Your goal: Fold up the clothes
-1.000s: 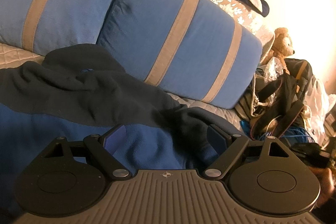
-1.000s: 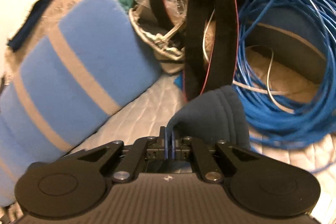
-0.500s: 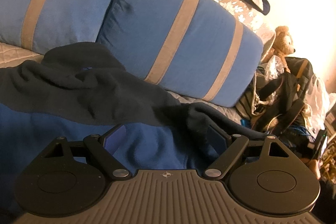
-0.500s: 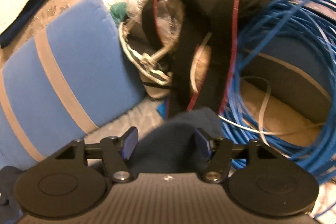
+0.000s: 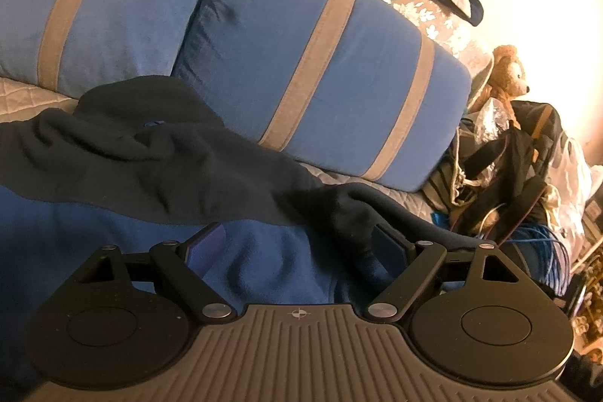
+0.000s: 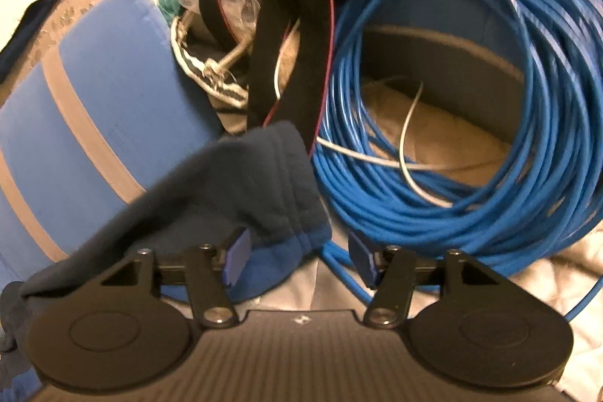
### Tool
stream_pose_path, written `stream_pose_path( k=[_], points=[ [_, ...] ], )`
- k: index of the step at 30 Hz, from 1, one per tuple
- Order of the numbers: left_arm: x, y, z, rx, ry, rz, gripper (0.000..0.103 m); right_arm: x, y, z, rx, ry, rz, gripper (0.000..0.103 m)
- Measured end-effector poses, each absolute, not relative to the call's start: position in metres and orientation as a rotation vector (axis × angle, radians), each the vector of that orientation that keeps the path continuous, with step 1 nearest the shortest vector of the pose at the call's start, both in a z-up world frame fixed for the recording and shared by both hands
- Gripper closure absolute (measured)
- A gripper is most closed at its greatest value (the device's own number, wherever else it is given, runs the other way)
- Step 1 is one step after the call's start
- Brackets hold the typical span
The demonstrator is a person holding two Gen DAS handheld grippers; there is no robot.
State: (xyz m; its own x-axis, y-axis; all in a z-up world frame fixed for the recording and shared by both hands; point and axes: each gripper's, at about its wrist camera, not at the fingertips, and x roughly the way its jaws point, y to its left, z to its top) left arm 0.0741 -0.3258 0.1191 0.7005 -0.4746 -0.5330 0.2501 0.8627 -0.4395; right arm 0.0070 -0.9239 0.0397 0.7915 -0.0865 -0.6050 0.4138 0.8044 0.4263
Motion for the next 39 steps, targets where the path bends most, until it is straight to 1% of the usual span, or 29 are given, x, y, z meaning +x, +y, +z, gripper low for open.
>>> stream_pose_path(
  k=[2,6,13,15,17,19,20,23,32,39],
  points=[
    [0.075,-0.326,0.119,-0.351,0.687,-0.41,0.018,0.011,-0.922,0.033,0.59,0.614,-0.27,0.046],
    [0.075,-0.326,0.118,-0.35,0.688,-0.409,0.018,0.022,-0.915,0.022,0.606,0.629,-0.246,0.054],
    [0.075,-0.325,0.118,-0.359,0.689,-0.411,0.018,0.035,-0.914,0.006,0.688,0.64,-0.266,0.057],
    [0.075,-0.324,0.118,-0.36,0.686,-0.414,0.018,0.037,-0.916,0.003,0.703,0.632,-0.264,0.067],
    [0.075,-0.323,0.118,-0.362,0.685,-0.416,0.018,0.041,-0.916,0.003,0.699,0.624,-0.253,0.083],
    [0.074,-0.323,0.118,-0.364,0.685,-0.415,0.018,0.046,-0.91,0.01,0.636,0.623,-0.238,0.093],
    [0.074,-0.322,0.118,-0.365,0.685,-0.415,0.018,0.048,-0.905,0.016,0.593,0.62,-0.231,0.094],
    [0.074,-0.322,0.118,-0.369,0.681,-0.416,0.018,0.053,-0.888,0.038,0.459,0.597,-0.198,0.097],
    [0.074,-0.319,0.121,-0.41,0.66,-0.409,0.018,0.058,-0.806,0.104,0.086,0.49,-0.014,0.098],
    [0.074,-0.315,0.122,-0.427,0.654,-0.406,0.018,0.047,-0.721,0.131,-0.127,0.431,0.216,0.098]
  ],
)
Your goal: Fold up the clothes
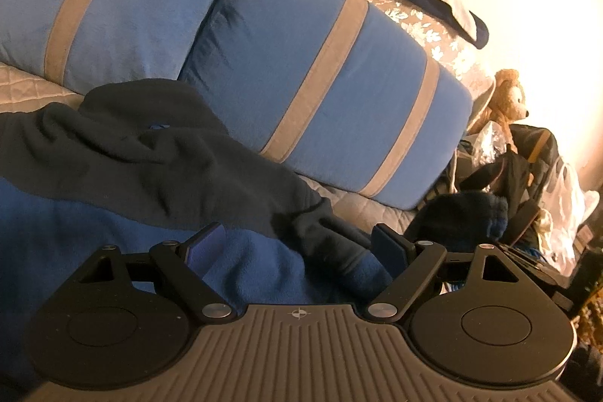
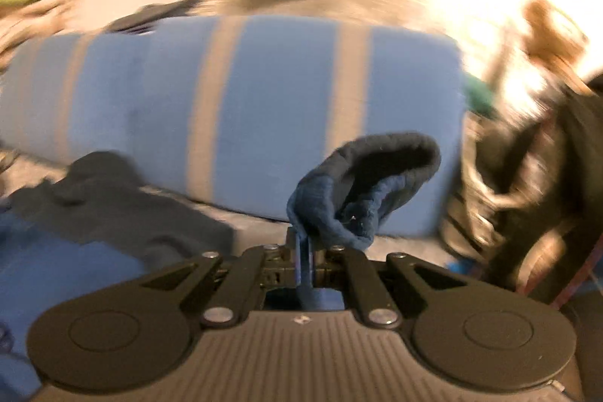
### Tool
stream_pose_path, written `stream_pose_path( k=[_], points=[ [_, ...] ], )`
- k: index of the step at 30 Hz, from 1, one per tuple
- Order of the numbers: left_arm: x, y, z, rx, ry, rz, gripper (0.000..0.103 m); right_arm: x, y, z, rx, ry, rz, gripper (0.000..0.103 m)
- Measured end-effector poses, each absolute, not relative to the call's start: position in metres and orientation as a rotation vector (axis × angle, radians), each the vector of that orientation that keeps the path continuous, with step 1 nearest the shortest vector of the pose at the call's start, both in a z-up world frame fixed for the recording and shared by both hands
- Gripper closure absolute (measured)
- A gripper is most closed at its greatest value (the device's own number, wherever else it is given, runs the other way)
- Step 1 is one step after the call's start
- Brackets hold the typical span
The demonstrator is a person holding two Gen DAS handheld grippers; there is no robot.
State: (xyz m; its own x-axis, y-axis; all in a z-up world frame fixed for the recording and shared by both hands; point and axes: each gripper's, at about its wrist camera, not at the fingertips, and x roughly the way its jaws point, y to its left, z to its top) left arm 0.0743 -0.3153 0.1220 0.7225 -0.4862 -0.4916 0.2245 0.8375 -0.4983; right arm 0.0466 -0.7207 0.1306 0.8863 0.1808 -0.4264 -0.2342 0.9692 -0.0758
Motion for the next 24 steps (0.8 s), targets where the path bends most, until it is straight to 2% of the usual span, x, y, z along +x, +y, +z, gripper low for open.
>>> stream_pose_path(
  k=[8,15,18,22,24],
  points=[
    [0.075,-0.31,0.123,-0.465,0.647,-0.401,0.018,0.032,-0.628,0.126,-0.3,0.45,0.488,0.099],
    [0.076,-0.306,0.122,-0.487,0.647,-0.397,0.018,0.011,-0.558,0.09,-0.537,0.555,0.693,0.098],
    [0.076,-0.304,0.123,-0.496,0.649,-0.398,0.018,0.001,-0.547,0.081,-0.637,0.602,0.761,0.092],
    [0.076,-0.303,0.123,-0.499,0.645,-0.405,0.018,-0.003,-0.553,0.084,-0.706,0.634,0.784,0.07],
    [0.075,-0.302,0.123,-0.501,0.644,-0.408,0.018,0.0,-0.562,0.088,-0.713,0.648,0.792,0.068]
  ],
)
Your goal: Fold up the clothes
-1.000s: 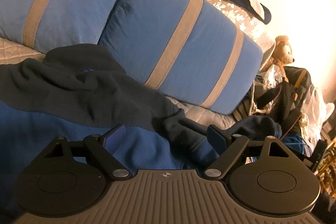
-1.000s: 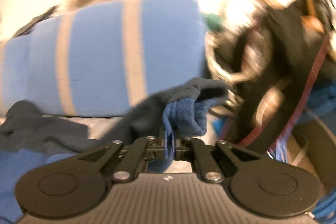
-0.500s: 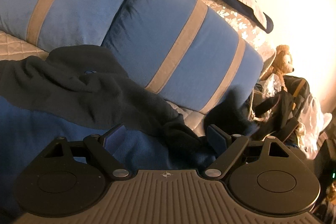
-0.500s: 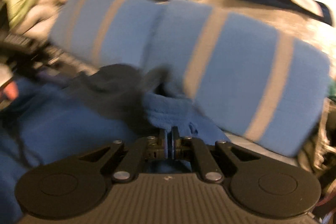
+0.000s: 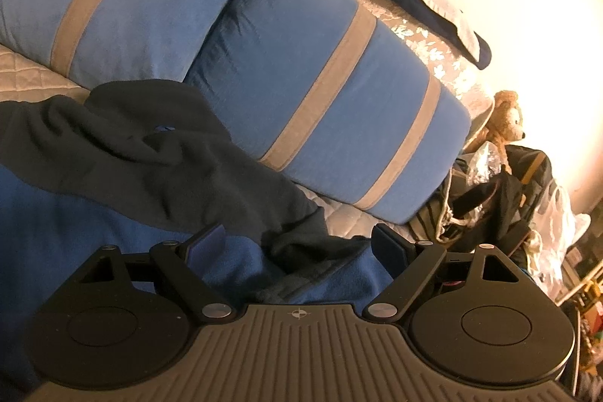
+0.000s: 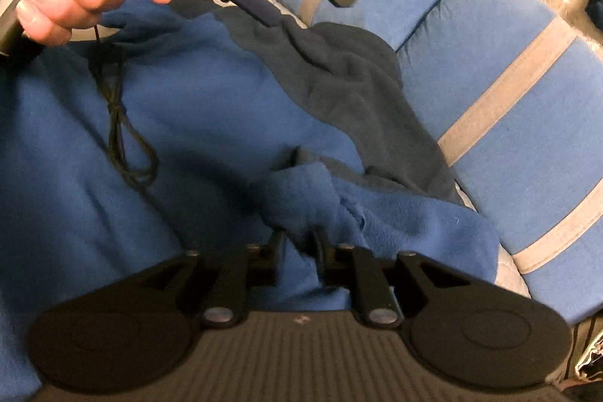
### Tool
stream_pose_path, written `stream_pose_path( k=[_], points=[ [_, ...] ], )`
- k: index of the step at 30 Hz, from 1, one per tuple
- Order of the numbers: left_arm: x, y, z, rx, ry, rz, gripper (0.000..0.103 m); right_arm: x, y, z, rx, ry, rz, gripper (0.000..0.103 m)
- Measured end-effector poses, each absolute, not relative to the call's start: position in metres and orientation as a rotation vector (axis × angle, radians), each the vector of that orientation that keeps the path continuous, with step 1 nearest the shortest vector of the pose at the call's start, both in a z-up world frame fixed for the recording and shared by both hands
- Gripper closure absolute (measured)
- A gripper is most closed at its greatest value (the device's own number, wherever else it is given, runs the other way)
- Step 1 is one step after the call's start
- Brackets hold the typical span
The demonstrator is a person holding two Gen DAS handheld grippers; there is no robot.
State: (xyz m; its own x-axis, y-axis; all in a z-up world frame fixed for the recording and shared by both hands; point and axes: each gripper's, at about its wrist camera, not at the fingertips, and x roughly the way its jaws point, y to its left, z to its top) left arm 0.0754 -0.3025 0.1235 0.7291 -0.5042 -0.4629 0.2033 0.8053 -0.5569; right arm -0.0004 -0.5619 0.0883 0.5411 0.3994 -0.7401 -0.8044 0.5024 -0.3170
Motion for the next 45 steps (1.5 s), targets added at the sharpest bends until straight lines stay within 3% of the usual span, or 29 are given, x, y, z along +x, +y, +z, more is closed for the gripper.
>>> stream_pose_path(
  k=[9,18,37,45],
  points=[
    [0.076,-0.303,0.124,-0.504,0.645,-0.407,0.018,0.002,-0.566,0.113,-0.751,0.634,0.919,0.051],
    [0.077,-0.303,0.124,-0.505,0.645,-0.405,0.018,0.018,-0.549,0.097,-0.951,0.645,0.906,0.052],
    [0.078,-0.304,0.123,-0.503,0.652,-0.422,0.018,0.083,-0.535,0.089,-0.923,1.009,1.131,0.055],
    [0.079,-0.304,0.123,-0.51,0.654,-0.425,0.018,0.106,-0.534,0.099,-0.872,1.089,1.165,0.063]
  ],
)
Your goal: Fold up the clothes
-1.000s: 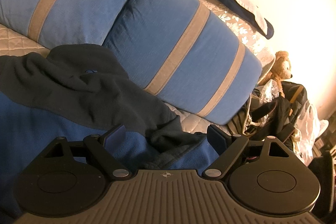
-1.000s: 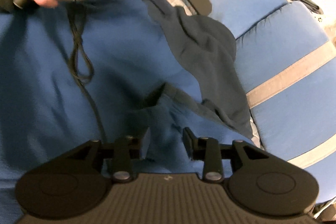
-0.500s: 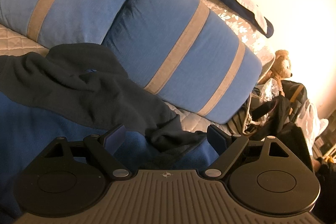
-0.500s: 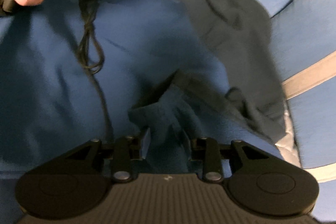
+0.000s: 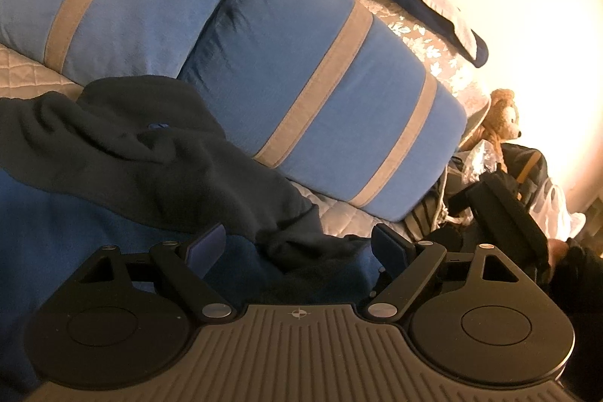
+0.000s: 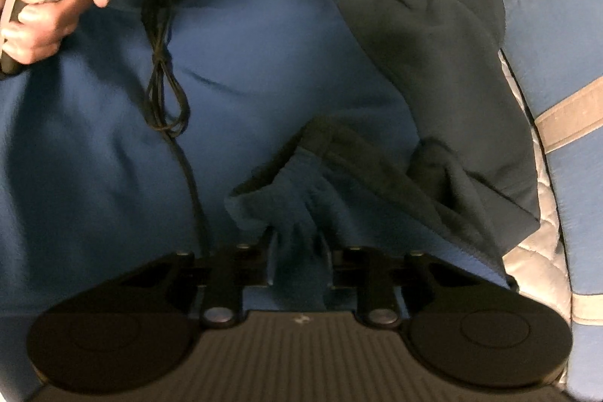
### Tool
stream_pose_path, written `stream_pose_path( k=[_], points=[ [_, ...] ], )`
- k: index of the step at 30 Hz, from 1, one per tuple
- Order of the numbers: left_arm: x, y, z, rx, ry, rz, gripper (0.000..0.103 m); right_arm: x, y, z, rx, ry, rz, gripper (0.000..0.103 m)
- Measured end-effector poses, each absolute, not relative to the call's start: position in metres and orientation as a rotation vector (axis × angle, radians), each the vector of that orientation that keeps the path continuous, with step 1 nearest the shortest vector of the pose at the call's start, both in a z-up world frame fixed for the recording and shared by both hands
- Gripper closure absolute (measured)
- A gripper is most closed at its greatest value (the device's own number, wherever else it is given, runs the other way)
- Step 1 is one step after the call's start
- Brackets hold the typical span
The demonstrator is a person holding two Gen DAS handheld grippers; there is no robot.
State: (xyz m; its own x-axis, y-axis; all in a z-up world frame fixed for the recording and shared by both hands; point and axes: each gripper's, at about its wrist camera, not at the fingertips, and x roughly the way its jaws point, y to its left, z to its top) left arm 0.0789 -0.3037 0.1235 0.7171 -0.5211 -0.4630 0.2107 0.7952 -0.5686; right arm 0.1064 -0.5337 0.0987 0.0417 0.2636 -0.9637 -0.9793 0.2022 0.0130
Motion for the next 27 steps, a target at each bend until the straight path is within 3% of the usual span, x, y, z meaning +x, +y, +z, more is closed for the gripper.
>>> stream_pose_path(
  k=[2,6,11,17,27],
  points=[
    [0.079,-0.304,0.124,-0.512,0.655,-0.425,0.018,0.106,-0.531,0.096,-0.894,1.092,1.174,0.082],
    [0.079,-0.304,0.124,-0.51,0.652,-0.426,0.018,0.107,-0.53,0.091,-0.91,1.094,1.169,0.096],
    [0.08,-0.305,0.122,-0.509,0.657,-0.416,0.018,0.111,-0.541,0.107,-0.846,1.003,1.112,0.098],
    [0.079,-0.306,0.12,-0.502,0.643,-0.419,0.018,0.116,-0.591,0.161,-0.632,0.754,0.912,0.098],
    [0.073,-0.308,0.123,-0.488,0.621,-0.424,0.018,0.07,-0.82,0.236,-0.124,0.359,0.104,0.101]
  ],
)
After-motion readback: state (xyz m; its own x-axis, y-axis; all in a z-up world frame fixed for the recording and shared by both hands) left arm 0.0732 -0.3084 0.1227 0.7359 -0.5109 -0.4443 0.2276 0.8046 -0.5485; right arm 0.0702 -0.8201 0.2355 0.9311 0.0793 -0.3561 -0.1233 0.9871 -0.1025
